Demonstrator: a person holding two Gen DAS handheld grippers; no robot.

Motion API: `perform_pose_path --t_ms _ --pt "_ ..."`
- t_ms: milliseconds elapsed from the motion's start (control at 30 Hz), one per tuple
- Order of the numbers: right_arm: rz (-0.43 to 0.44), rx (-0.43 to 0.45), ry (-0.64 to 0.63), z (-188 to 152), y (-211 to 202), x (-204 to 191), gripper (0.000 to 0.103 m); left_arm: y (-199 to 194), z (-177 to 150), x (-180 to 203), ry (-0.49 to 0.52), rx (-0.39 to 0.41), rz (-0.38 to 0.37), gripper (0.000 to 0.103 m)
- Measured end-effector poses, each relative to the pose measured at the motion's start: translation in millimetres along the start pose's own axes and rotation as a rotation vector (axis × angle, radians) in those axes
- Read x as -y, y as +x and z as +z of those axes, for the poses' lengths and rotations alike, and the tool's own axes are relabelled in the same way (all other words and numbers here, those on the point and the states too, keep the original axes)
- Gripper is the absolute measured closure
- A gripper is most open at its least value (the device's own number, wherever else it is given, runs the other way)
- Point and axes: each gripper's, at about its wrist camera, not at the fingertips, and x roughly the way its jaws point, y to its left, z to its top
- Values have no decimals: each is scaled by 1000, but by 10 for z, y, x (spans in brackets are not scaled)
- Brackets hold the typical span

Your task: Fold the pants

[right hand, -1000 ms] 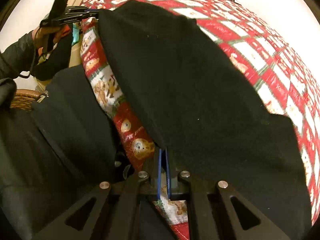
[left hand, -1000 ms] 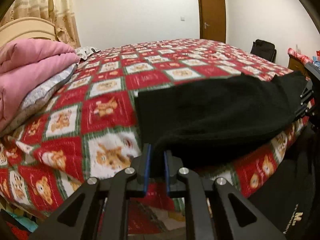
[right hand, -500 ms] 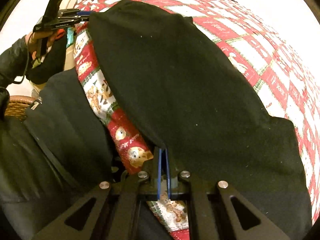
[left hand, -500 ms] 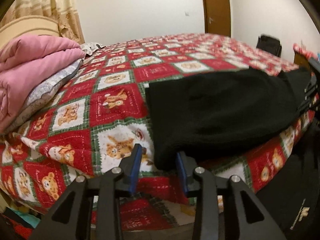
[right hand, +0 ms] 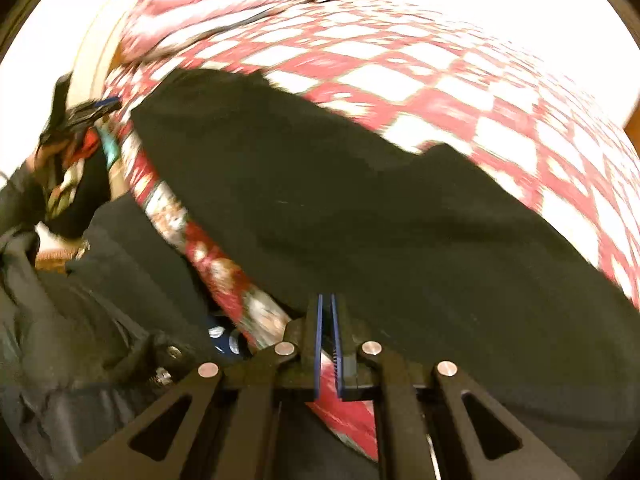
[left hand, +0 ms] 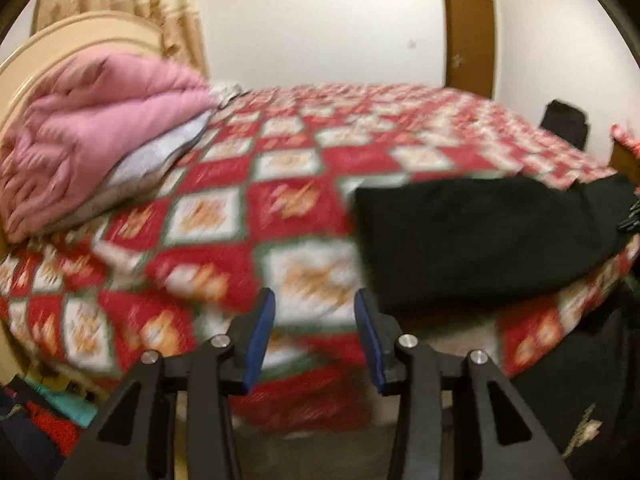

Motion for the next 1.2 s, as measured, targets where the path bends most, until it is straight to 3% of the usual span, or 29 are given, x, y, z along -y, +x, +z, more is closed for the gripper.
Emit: perform_pose_path --t_ms 200,467,633,733,900,933,1033,1200 --pt "-84 95 221 -367 -515 543 98 221 464 857 136 13 -189 59" --pt "-270 221 682 -1060 -1220 1600 98 628 847 2051 273 -27 -429 59" --pt "-405 250 850 -1349 -1455 2037 98 730 940 2571 338 -60 -491 59" --pt "-422 277 909 -1434 -1530 2246 97 758 971 2726 347 -73 -520 56" --pt "-368 341 1001 -1522 -1569 2469 96 799 965 2757 305 -87 -532 52" --pt "-366 343 1005 -1524 -1559 2495 94 809 968 2766 300 -87 -533 52" --pt "-338 361 1065 -1561 -1535 2576 48 840 932 2777 290 -100 -535 52" --pt "-316 408 1078 -1505 -1560 2588 47 903 850 2807 278 -125 -547 52"
